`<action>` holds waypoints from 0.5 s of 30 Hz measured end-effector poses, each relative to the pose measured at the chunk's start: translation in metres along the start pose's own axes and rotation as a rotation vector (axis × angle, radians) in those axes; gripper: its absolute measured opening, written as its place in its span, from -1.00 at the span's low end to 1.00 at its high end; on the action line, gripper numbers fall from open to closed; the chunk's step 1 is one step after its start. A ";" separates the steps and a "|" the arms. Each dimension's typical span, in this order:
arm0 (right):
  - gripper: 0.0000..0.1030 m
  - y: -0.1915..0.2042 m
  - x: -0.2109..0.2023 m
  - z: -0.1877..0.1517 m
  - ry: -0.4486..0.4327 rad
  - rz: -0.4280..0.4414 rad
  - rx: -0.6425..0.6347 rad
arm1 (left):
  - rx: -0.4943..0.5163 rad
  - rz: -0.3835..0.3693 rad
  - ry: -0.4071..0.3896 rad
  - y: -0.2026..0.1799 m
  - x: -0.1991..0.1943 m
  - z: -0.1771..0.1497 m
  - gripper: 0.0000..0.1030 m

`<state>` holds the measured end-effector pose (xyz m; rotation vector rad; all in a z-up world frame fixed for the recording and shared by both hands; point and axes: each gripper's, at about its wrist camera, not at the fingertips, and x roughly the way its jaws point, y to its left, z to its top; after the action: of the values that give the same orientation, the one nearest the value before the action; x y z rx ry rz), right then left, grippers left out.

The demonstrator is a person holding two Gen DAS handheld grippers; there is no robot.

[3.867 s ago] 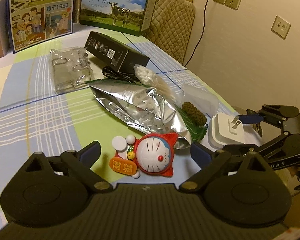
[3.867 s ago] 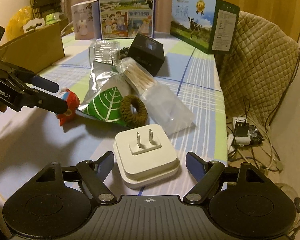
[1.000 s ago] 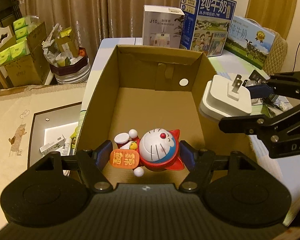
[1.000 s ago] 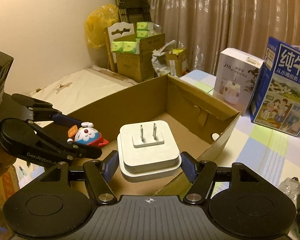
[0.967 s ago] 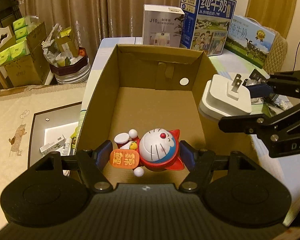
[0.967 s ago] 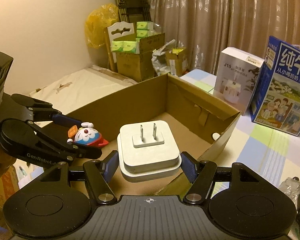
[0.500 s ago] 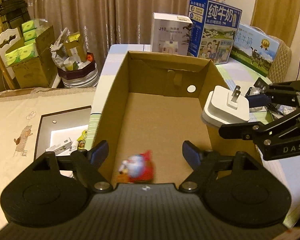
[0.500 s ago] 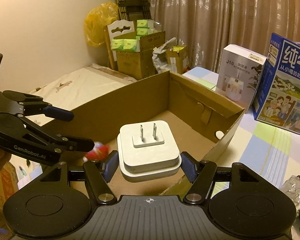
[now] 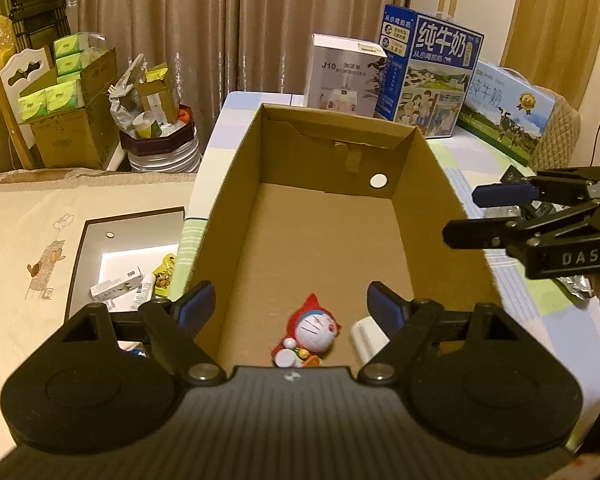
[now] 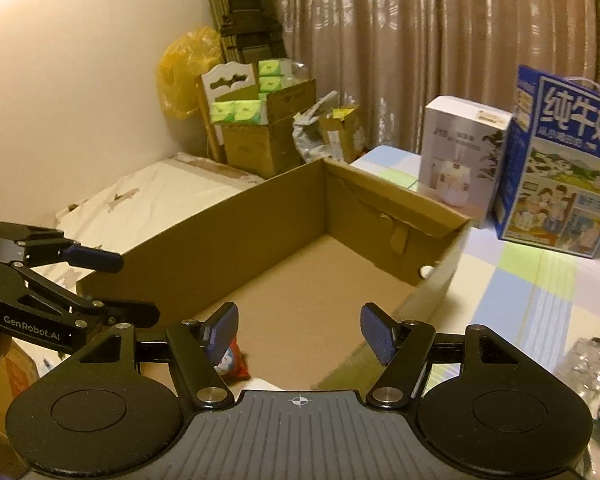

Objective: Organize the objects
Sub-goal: 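Open the left tool to drop the Doraemon figure while the right tool drops the plug into the box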

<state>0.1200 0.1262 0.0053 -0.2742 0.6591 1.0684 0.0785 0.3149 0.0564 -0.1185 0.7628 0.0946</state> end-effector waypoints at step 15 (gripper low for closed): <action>0.27 -0.015 -0.101 -0.018 -0.087 -0.065 0.048 | -0.002 -0.017 -0.080 -0.057 -0.048 0.009 0.75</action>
<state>0.0951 0.0374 0.0520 -0.2053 0.5933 0.9958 0.0579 0.2578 0.1005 -0.1220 0.6819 0.0837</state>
